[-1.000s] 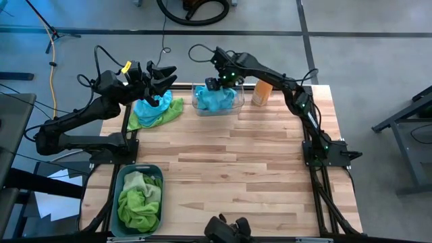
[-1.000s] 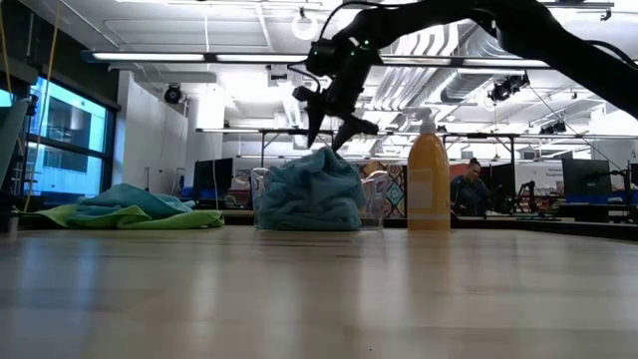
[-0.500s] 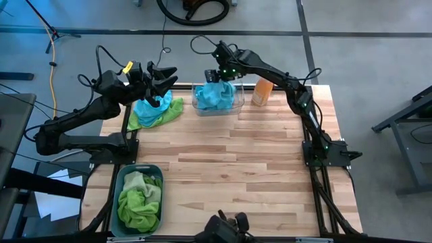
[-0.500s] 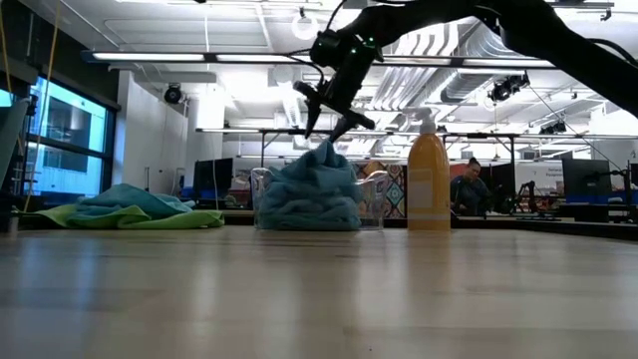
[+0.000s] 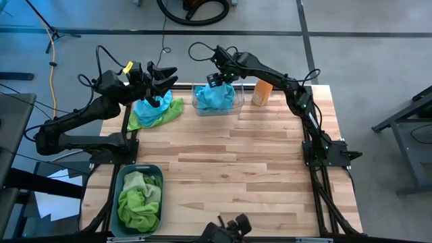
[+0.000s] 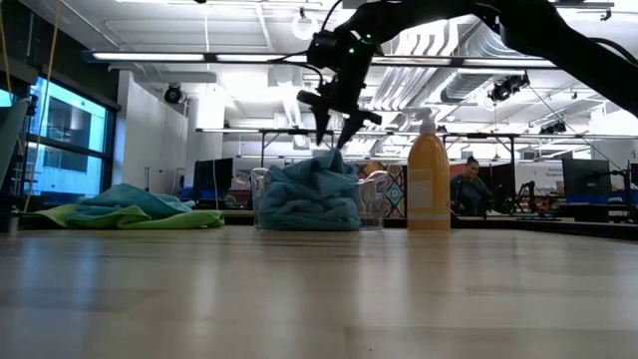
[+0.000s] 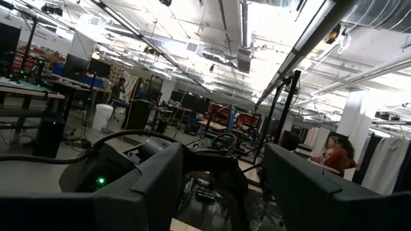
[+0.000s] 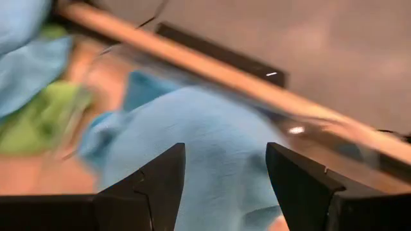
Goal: Sort microfiber towel by color & place in baskets
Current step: Put the blue microfiber towel into the transparent bin
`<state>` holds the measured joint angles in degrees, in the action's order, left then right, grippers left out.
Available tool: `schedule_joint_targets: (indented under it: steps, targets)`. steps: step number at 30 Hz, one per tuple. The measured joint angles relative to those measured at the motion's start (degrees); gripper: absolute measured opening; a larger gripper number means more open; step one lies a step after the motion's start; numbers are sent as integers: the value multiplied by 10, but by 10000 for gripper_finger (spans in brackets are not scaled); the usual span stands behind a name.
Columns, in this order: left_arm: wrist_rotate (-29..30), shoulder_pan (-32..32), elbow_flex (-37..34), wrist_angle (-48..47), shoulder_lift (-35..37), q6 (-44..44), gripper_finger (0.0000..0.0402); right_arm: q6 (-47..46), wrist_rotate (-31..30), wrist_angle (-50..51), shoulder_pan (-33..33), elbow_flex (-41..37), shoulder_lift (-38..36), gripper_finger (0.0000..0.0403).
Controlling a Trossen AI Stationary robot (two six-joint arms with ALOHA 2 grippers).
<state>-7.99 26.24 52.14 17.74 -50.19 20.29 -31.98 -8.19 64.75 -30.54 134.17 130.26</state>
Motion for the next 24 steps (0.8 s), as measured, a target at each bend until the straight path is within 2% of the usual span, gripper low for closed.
schedule_joint_targets:
  steps: [2, 4, 8, 10, 15, 20, 24]
  targets:
    - [0, 0, 0, 0, 0, 0, 209, 10, 41, -6, 6, 0, 0, 216]
    - [2, 0, 0, 0, 0, 0, 209, 20, 49, -4, 18, 0, 0, 216]
    - [2, 0, 0, 0, 0, 0, 209, 38, -19, 8, 43, 0, 3, 216]
    - [3, 0, 0, 0, 0, 0, 209, 46, -22, 6, 48, 1, 18, 216]
    - [7, 0, 0, 0, 0, 1, 209, 34, 10, 9, 43, -1, 82, 216]
    - [7, 0, 0, 0, 0, 15, 209, 0, 79, 10, 36, 0, 124, 216]
    - [7, 0, 0, 0, 0, 16, 209, -13, 82, 9, 36, 2, 128, 216]
